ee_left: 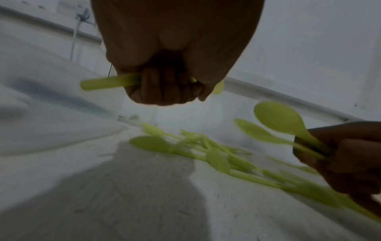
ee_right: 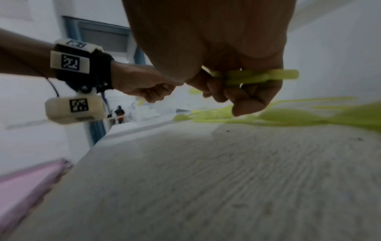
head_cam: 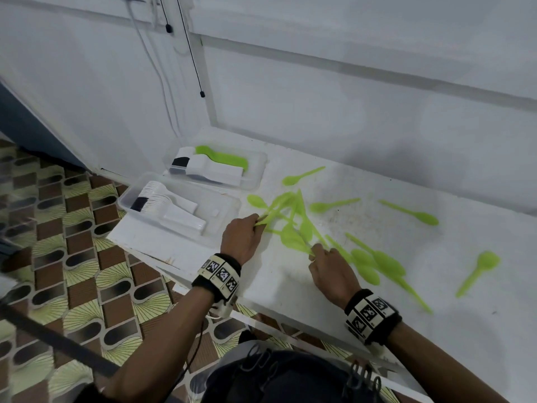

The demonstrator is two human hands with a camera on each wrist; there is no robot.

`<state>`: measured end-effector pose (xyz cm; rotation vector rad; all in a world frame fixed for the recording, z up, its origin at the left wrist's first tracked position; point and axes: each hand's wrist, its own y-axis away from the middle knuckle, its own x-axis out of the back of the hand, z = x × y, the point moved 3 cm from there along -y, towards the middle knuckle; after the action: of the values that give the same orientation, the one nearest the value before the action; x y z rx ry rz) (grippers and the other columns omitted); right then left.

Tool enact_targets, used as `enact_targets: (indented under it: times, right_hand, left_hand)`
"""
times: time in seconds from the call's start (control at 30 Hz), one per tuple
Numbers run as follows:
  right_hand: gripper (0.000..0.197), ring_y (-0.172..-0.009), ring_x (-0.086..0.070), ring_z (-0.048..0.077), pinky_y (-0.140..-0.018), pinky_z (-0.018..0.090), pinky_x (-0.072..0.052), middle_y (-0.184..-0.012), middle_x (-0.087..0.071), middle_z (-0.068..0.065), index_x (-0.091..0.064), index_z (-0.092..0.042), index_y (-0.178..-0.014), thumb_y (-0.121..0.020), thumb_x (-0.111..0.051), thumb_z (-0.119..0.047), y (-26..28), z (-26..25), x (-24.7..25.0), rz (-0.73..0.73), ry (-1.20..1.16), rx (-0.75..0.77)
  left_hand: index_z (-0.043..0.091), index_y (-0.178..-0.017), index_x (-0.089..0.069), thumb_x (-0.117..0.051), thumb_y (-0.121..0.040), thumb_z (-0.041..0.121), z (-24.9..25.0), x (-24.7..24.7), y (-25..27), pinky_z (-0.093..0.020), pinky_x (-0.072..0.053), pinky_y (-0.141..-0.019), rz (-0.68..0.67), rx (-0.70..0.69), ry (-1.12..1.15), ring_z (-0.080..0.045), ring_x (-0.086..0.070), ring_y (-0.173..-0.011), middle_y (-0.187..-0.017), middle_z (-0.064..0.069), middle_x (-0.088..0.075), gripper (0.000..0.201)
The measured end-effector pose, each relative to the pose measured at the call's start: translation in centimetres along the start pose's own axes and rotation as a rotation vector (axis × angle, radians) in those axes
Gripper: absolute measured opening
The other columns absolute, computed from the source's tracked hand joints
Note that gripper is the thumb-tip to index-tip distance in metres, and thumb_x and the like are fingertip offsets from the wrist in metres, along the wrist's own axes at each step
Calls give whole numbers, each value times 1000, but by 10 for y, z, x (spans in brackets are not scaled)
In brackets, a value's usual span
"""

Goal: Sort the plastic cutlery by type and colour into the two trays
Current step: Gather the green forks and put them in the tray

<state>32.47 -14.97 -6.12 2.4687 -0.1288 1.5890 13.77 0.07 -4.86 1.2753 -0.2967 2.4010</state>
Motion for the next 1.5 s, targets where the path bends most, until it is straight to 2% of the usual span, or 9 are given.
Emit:
enact_targets:
  times: [0.1,0.23,0.4,0.53,0.77,1.0,1.17,1.37,1.5]
  right_hand:
    - [19,-71,-61,36,-59,35,-29,-70,-55,0,-52,-5,-111,-98,-52,-19,-3,5,9,103,-53,-80]
    - [40,-90,-66,37,-65,35,-33,-93,-72,12,-52,-13,-135,-100,-55,-31,-9,5,11,68,53,-68]
    - [38,-106,-63,32,-70,37,-35,-116,-70,7,-51,-17,-139,-106,-44,-33,-15,3,3,-59,182,-38]
    - [28,-98,-63,32,-64,36,-32,-106,-70,7,-57,-13,-121,-105,-44,-32,-22,4,0,-41,220,-32]
    - [16,-75,-67,38,-60,39,-49,-78,-71,9,-65,-17,-102,-94,-61,-30,-45,-8,25,166,-26,-57]
    - [53,-102,-65,37,-81,41,-52,-120,-65,6,-59,-27,-141,-92,-56,-8,-122,-16,36,-66,221,202]
    - [40,-108,-63,29,-82,38,-47,-131,-55,2,-59,-17,-136,-99,-48,-9,-139,-19,27,-262,546,357]
    - [16,-62,-66,34,-53,39,-51,-105,-65,10,-74,-11,-98,-81,-74,-11,-143,-9,40,-85,404,564]
    - [20,-71,-66,29,-53,35,-51,-82,-68,0,-71,-16,-93,-88,-54,-25,-144,-6,48,71,313,562]
  left_hand:
    - [15,-82,-57,-56,-99,47,10,-6,-13,-37,-39,-63,9,85,-59,-40,-63,-86,-78,-12,-66,36]
    - [18,-129,-60,-57,-97,52,12,-19,-30,-37,-46,-83,-130,114,-259,-33,-62,-111,-116,-11,-69,47]
    - [10,-118,-66,-58,-94,34,15,-20,-41,-35,-47,-83,-167,158,-277,-36,-62,-110,-116,-14,-67,35]
    - [8,-89,-64,-56,-92,35,23,-11,-43,-33,-39,-71,-144,125,-281,-37,-63,-97,-99,-15,-67,28]
    - [7,-85,-45,-45,-101,25,28,13,-39,-37,-30,-66,-56,93,-180,-39,-52,-83,-82,-17,-51,24]
    - [11,-74,-55,-32,-82,41,11,28,-32,-44,-50,-77,-46,126,185,-36,-62,-81,-74,-4,-72,39]
    - [24,-62,-43,-38,-79,36,8,21,-7,-36,-35,-65,20,227,433,-29,-53,-70,-64,1,-57,22]
    - [13,-51,-37,-63,-94,53,8,10,10,-34,-33,-55,240,437,545,-18,-39,-50,-47,3,-38,64]
    - [11,-62,-64,-50,-104,48,0,4,10,-32,-44,-64,264,344,675,-14,-52,-53,-52,5,-55,58]
